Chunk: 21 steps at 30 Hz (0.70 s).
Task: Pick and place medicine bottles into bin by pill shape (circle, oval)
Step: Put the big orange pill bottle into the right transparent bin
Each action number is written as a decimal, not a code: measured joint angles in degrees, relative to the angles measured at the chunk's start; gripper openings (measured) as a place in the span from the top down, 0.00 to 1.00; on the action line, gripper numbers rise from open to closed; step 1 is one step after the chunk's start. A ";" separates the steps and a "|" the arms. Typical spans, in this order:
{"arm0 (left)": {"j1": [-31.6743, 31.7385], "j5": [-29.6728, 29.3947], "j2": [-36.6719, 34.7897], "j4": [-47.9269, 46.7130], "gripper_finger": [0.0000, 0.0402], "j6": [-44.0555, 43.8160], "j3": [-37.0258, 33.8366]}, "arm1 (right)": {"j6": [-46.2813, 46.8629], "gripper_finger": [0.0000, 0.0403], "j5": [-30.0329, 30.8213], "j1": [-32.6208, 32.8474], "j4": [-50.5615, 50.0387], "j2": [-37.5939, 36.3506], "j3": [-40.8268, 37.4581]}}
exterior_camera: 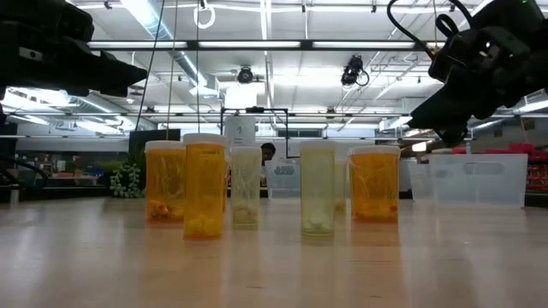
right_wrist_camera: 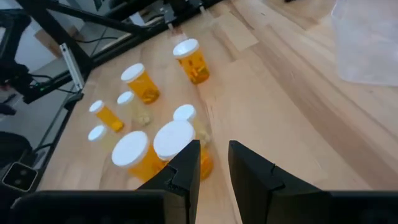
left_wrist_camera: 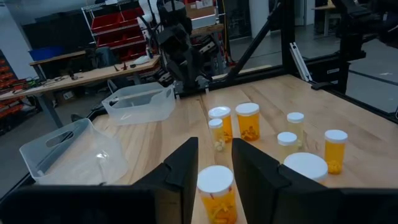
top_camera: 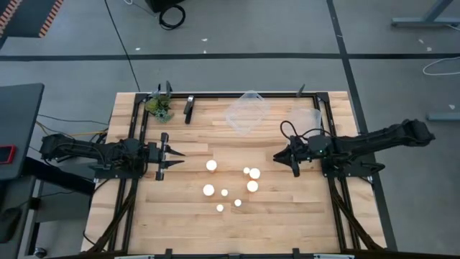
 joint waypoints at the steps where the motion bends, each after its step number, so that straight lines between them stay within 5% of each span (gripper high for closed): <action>1: -0.01 0.00 0.00 0.00 0.73 0.00 0.00 | 0.50 0.78 0.75 0.62 -0.15 0.58 0.45; 15: 0.00 0.00 0.00 0.00 0.73 0.00 -0.02 | -0.34 0.77 10.26 7.26 -10.66 18.61 15.20; 21: -0.01 0.00 0.00 0.00 0.73 0.00 -0.01 | -1.20 0.66 10.33 7.20 -21.87 27.44 24.97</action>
